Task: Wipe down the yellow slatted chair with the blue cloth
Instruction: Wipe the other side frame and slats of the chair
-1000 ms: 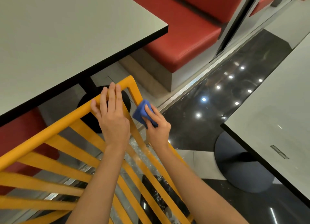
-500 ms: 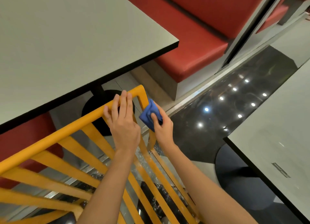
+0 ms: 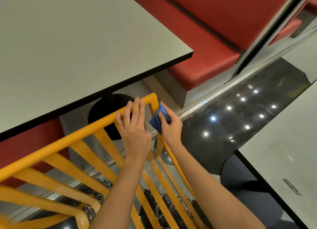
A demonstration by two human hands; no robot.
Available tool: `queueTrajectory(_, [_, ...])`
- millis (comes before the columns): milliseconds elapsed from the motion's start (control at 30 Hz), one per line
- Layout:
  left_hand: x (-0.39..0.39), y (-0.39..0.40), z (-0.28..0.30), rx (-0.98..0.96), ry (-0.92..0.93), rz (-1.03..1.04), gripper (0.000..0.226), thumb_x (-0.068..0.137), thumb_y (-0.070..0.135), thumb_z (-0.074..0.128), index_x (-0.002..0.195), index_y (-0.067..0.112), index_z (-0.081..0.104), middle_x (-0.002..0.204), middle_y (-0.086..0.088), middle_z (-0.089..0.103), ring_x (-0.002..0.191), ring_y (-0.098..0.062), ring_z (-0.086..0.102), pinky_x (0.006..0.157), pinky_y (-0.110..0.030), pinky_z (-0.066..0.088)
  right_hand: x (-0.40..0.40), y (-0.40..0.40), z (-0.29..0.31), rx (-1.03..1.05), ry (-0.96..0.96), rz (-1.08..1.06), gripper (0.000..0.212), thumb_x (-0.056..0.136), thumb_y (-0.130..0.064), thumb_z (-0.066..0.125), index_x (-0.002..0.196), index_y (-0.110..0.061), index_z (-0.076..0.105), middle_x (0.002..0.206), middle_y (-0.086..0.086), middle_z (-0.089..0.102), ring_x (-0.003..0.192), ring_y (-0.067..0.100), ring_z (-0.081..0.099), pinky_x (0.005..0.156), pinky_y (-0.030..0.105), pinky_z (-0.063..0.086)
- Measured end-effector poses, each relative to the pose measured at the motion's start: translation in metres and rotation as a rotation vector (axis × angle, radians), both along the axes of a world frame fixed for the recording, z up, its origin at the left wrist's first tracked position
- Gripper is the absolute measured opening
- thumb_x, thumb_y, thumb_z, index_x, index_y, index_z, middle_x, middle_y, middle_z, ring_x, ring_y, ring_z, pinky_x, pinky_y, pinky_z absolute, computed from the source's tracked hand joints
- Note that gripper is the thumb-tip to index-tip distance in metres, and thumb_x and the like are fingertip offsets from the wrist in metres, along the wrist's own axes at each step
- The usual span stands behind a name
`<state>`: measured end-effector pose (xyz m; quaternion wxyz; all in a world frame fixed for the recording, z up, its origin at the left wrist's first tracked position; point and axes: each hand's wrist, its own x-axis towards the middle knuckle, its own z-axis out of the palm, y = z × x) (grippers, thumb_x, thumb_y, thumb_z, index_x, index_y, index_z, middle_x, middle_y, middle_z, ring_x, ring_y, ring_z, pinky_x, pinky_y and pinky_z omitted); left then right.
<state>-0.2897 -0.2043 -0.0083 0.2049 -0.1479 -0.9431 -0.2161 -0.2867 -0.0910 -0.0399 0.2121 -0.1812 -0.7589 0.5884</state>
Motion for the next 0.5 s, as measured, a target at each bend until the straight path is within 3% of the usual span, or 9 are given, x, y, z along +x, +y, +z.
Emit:
queueTrajectory(133, [0.0,0.001,-0.001,0.022,0.01,0.001,0.074,0.079,-0.007,0.053,0.149,0.011,0.038,0.154,-0.004,0.04,0.145,-0.027,0.03,0.12,-0.051,0.01,-0.03,-0.008,0.025,-0.088,0.151,0.013,0.04,0.095,-0.012,0.058,0.134,-0.017,0.055,0.12,-0.007,0.062,0.11,0.006,0.06,0.094,0.026,0.052])
queueTrajectory(300, [0.0,-0.002,0.0,-0.011,-0.003,-0.007,0.08,0.075,-0.008,0.053,0.151,0.012,0.034,0.156,-0.003,0.037,0.146,-0.026,0.028,0.12,-0.051,0.01,0.01,-0.017,-0.028,-0.149,0.076,-0.065,0.047,0.095,-0.018,0.06,0.132,-0.044,0.05,0.126,-0.006,0.06,0.115,0.014,0.058,0.099,0.046,0.05])
queueTrajectory(333, [0.0,-0.001,0.0,-0.013,-0.006,-0.006,0.081,0.075,-0.008,0.052,0.151,0.012,0.033,0.156,-0.003,0.036,0.146,-0.026,0.027,0.12,-0.051,0.01,0.014,-0.017,-0.035,-0.188,0.04,-0.089,0.044,0.096,-0.018,0.059,0.13,-0.044,0.053,0.124,-0.002,0.063,0.113,0.015,0.059,0.098,0.049,0.049])
queueTrajectory(400, [0.001,-0.001,0.0,-0.006,-0.006,-0.001,0.08,0.076,-0.008,0.051,0.151,0.012,0.034,0.156,-0.003,0.036,0.146,-0.026,0.027,0.12,-0.051,0.011,0.003,-0.014,-0.032,-0.263,0.007,-0.099,0.032,0.098,-0.019,0.055,0.128,-0.026,0.06,0.123,0.005,0.065,0.112,0.017,0.061,0.099,0.049,0.049])
queueTrajectory(500, [0.0,0.001,0.0,0.01,-0.01,0.006,0.078,0.077,-0.009,0.055,0.15,0.012,0.037,0.155,-0.002,0.038,0.146,-0.025,0.028,0.12,-0.052,0.013,-0.031,-0.011,0.004,-0.282,0.073,-0.076,0.033,0.099,-0.023,0.052,0.128,-0.008,0.06,0.123,0.005,0.065,0.114,0.018,0.061,0.099,0.044,0.051])
